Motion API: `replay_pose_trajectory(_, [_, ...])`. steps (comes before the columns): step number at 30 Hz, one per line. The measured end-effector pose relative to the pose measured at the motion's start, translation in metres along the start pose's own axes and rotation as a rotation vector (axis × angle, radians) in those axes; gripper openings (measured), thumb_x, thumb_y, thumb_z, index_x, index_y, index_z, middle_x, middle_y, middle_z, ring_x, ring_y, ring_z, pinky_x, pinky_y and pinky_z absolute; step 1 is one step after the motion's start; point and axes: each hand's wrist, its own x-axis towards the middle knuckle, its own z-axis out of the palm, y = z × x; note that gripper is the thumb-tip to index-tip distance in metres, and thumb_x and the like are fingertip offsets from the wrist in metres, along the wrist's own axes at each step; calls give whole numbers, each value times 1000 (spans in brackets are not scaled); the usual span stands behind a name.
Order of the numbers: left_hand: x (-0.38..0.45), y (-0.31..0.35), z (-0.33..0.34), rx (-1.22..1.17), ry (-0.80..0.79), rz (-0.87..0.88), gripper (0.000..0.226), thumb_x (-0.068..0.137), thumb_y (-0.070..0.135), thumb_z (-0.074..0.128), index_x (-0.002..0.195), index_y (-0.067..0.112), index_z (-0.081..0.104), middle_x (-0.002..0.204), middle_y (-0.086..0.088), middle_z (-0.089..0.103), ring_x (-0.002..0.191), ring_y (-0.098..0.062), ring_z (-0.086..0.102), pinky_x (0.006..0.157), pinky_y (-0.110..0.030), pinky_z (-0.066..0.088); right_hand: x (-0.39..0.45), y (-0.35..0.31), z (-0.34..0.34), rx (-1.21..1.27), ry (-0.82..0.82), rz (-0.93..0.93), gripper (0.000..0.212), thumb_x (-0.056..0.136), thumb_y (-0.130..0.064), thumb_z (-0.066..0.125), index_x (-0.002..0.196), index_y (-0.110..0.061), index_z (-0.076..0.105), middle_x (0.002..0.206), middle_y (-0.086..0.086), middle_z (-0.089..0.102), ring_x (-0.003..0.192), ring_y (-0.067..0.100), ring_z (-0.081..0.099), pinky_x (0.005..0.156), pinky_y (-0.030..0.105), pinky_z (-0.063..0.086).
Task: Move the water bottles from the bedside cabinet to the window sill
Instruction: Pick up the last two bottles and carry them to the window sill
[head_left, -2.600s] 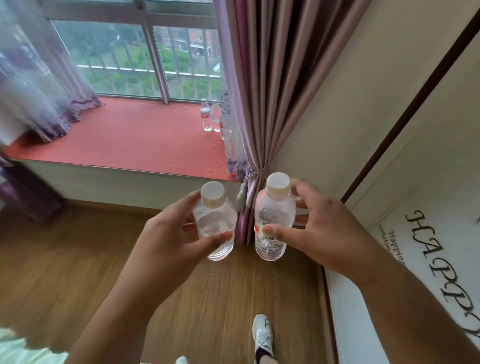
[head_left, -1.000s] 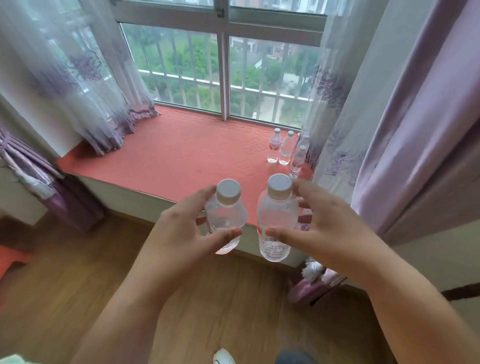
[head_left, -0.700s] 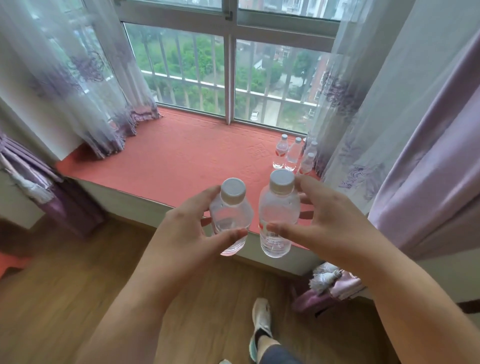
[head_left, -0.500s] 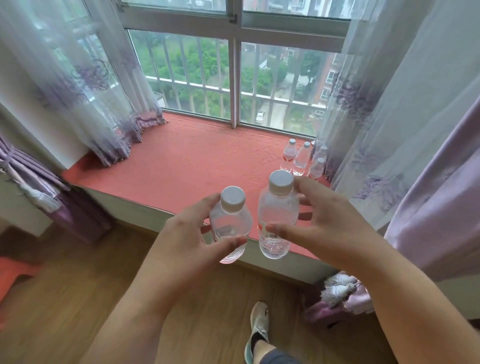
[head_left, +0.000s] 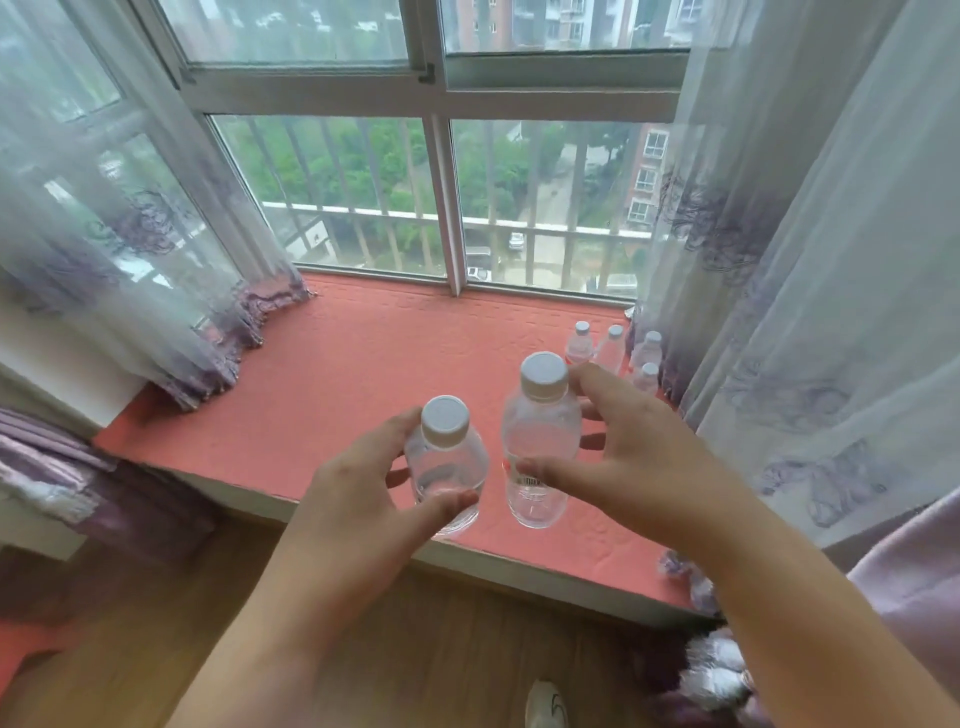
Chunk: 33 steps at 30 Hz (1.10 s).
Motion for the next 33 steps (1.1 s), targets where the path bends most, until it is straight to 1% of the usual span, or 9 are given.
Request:
replay_pose_trajectory(3, [25,-1,8,-13,2,7,65,71,51,84,129,51,54,116,39,62,107,19,55,87,-18,46,20,11,-7,-3,5,0,72,71,-55,84,133,-49,47,126,-24,60,113,1,60,98,36,54])
replay_pose_trajectory(11, [93,-15,24,-43,-112,39,58,73,44,85,123,51,58,111,36,64,103,21,56,77,-1,41,67,37,-11,7,31,115,69,71,-54,85,130,-50,49,124,-27,60,114,-4,59,101,35,53])
replay_pose_trajectory(16, [156,-34,25,-63,-203,74,60,73,47,85,125,52,56,113,38,63,103,21,56,84,-9,45,105,50,-4,9,103,216,75,68,-55,85,133,-52,48,124,-29,57,110,-6,60,99,35,53])
replay_pose_trajectory(18, [184,-38,21,-83,-232,90,59,73,47,85,125,53,56,112,40,62,102,22,55,83,-13,45,119,52,-4,21,135,251,72,67,-54,86,130,-52,50,123,-29,57,108,-5,62,98,34,54])
replay_pose_trajectory(20, [210,-41,16,-93,-247,110,60,73,46,84,124,56,55,111,42,60,101,23,54,80,-10,43,136,51,-4,35,157,284,68,67,-52,87,125,-53,52,121,-30,57,107,-5,63,97,33,54])
replay_pose_trajectory(24, [262,-53,12,-80,-277,188,62,73,45,84,127,54,53,114,36,63,102,16,58,85,-18,48,167,54,0,69,256,324,63,70,-42,88,120,-56,54,118,-39,51,109,-6,61,97,30,54])
replay_pose_trajectory(26, [284,-59,14,-76,-298,215,63,74,44,84,128,52,53,114,34,63,103,15,58,86,-17,49,177,58,5,68,286,335,65,71,-39,88,123,-56,53,120,-35,50,113,-6,59,97,25,52])
replay_pose_trajectory(29, [309,-68,23,-92,-337,248,67,74,39,85,134,45,55,119,31,63,108,13,57,94,-19,49,182,68,14,3,343,382,75,70,-44,89,134,-48,52,130,-26,46,117,-6,54,95,13,49])
replay_pose_trajectory(33, [331,-78,43,-111,-378,211,77,71,43,87,140,39,52,130,26,60,115,10,57,100,-24,49,182,86,21,-10,431,463,75,67,-50,90,133,-46,54,132,-24,39,107,-8,56,95,19,50])
